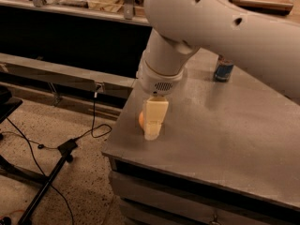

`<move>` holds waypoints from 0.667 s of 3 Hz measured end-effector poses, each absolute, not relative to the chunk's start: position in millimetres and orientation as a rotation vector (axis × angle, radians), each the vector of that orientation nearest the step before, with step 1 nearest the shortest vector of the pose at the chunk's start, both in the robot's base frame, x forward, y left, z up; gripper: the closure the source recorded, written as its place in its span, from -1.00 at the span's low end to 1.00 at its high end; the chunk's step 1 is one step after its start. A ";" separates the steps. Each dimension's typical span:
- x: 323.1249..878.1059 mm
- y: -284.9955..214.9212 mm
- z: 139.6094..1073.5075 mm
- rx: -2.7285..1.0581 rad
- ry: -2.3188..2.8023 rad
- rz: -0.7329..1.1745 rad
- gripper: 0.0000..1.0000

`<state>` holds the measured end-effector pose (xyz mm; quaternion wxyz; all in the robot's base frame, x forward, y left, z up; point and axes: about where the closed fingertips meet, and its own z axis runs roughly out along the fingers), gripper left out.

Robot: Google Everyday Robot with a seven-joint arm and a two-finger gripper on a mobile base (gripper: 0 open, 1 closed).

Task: Pick orange

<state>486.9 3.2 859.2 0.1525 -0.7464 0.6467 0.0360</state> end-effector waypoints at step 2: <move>489.9 6.5 838.2 -2.172 1.859 0.128 -0.71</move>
Offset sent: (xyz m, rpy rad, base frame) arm 0.0034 0.0031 -0.0200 -0.0087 0.0275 0.0138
